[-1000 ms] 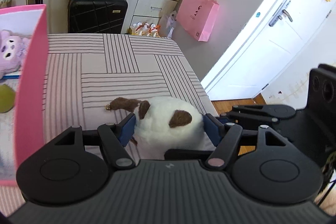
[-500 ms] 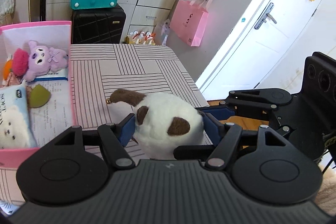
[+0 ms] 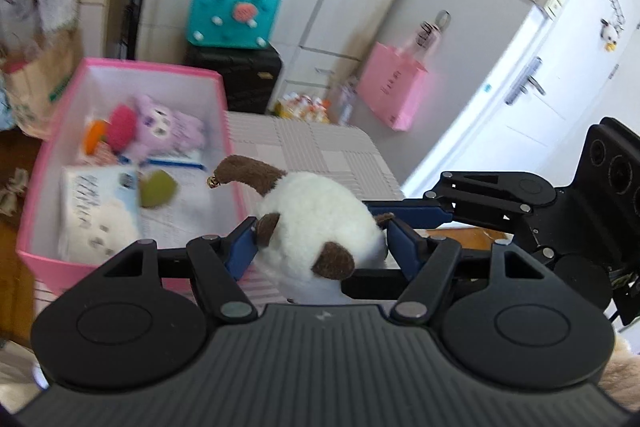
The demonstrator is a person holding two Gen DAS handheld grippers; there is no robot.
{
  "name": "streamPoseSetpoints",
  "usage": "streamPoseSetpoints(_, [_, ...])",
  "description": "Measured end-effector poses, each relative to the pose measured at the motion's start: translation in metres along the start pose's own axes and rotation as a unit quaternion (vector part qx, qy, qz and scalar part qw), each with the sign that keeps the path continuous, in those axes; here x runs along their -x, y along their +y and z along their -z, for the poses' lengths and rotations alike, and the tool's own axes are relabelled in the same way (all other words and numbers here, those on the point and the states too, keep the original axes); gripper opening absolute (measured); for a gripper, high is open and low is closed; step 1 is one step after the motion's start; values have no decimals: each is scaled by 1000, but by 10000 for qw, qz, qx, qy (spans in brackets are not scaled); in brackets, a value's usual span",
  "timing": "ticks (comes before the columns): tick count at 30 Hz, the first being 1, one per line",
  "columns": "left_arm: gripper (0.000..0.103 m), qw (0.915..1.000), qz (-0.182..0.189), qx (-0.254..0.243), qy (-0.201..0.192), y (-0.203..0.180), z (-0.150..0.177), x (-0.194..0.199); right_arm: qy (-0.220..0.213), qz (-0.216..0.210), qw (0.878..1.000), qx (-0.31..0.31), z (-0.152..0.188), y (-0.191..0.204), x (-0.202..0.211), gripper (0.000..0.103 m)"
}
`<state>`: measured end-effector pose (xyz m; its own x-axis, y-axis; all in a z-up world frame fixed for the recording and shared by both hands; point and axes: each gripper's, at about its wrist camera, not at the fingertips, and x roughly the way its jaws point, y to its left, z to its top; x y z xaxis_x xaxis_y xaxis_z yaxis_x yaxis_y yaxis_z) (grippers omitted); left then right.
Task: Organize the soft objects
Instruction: 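Lift the plush cat with the left tool and carry it over the pink box, then lower the plush cat into the pink box and open the left tool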
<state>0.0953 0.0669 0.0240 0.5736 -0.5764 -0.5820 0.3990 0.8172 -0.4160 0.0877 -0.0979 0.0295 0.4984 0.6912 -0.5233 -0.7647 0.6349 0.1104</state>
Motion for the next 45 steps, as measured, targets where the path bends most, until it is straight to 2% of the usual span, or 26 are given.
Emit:
streamPoseSetpoints(7, [67, 9971, -533, -146, -529, 30, -11, 33, -218, -317, 9990, 229, -32, 9, -44, 51])
streamPoseSetpoints(12, [66, 9921, -975, -212, -766, 58, -18, 39, -210, -356, 9977, 533, -39, 14, -87, 50])
streamPoseSetpoints(16, [65, 9893, -1281, -149, -689, 87, -19, 28, -4, -353, 9977, 580, -38, 13, -125, 50])
streamPoseSetpoints(20, [65, 9882, -1414, -31, -591, 115, -20, 15, 167, -344, 9973, 629, -37, 8, -154, 50])
streamPoseSetpoints(23, [64, 9878, -1493, -165, -421, 131, -25, 2, 298, -71, 9919, 1232, -29, 15, -176, 49])
streamPoseSetpoints(25, [62, 9862, -1609, -333, -205, 138, -25, -10, 561, 189, 9849, 1627, -23, 21, -191, 48])
streamPoseSetpoints(29, [58, 9881, -1500, -288, 172, 156, -21, -30, 974, 96, 9871, 1266, -21, 10, -201, 47])
streamPoseSetpoints(34, [55, 9887, -1467, -317, 71, 153, -17, -25, 1257, -154, 9915, 291, -27, -13, -209, 46])
streamPoseSetpoints(38, [52, 9886, -1474, -305, -12, 152, -17, -24, 1513, -742, 9845, -494, -22, -28, -215, 49])
streamPoseSetpoints(40, [52, 9884, -1493, -273, -4, 153, -17, -27, 1505, -837, 9827, -681, -19, -31, -213, 49])
streamPoseSetpoints(45, [52, 9882, -1527, -125, 7, 154, -17, -29, 1251, -680, 9880, -595, -13, -25, -191, 50])
